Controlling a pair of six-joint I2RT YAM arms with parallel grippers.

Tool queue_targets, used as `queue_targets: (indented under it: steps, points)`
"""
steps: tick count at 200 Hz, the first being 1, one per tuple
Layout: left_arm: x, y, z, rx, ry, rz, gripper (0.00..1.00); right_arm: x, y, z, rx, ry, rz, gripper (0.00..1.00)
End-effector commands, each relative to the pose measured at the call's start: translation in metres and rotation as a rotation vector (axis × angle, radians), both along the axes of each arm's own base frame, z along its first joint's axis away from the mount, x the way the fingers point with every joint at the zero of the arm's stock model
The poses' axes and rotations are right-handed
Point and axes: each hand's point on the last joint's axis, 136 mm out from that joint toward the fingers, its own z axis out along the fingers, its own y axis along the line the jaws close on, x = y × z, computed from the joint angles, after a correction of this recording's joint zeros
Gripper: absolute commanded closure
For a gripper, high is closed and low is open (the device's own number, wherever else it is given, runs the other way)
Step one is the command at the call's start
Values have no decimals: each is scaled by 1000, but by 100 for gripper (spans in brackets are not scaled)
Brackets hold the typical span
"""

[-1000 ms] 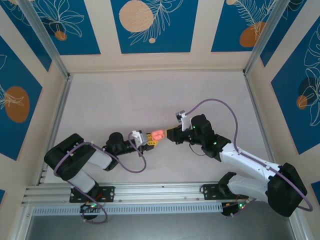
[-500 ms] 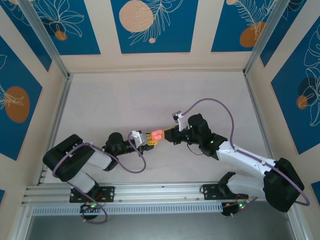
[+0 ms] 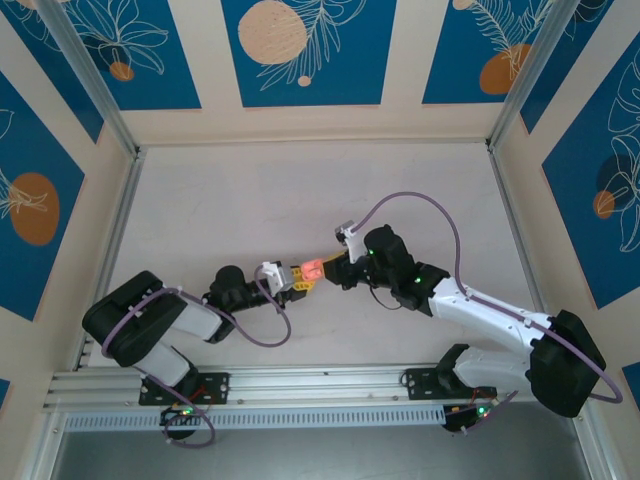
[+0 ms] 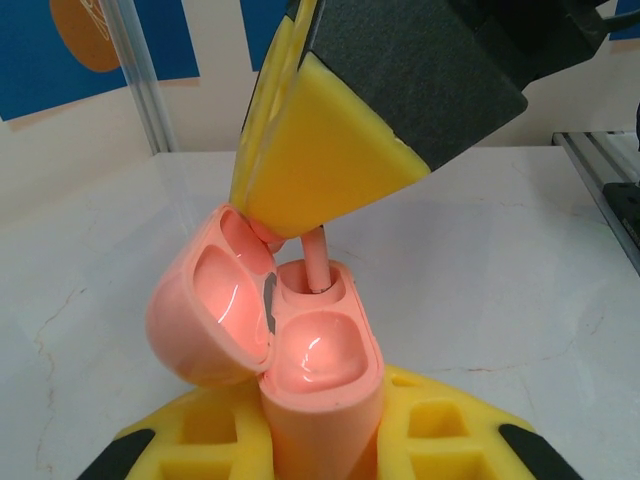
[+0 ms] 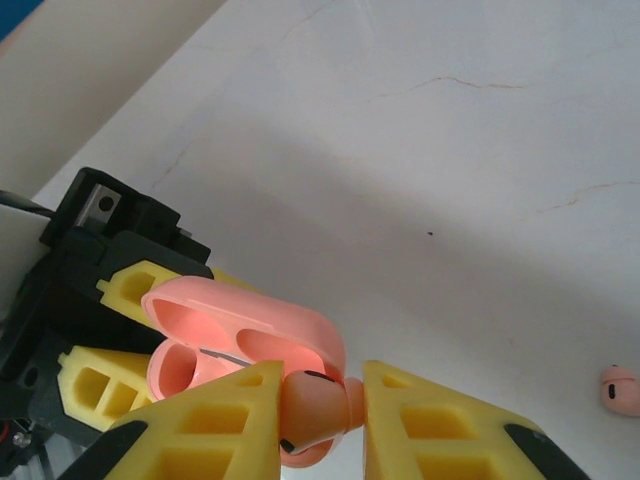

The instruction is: Insert the wireless bluetooth earbuds into the charging case

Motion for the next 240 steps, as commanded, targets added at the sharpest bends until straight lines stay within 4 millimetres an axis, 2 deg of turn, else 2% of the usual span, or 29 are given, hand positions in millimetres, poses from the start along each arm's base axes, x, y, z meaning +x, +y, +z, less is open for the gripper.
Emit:
queue_targets:
  steps: [1,53,138,183,240]
  points:
    - [-6,-2,20,-53,-54,-22,87,-2,-1,-2,-66,-24,15,77]
    - [-5,-1,20,-50,-57,-16,87,-4,1,-3,-95,-37,26,77]
    - [-6,0,21,-48,-60,-14,87,-11,9,2,-50,-35,76,62]
    - [-6,0,19,-39,-59,-14,87,-13,8,24,38,-48,98,46]
    - [-9,0,20,-39,-63,-29,87,-14,-13,55,211,-5,113,35]
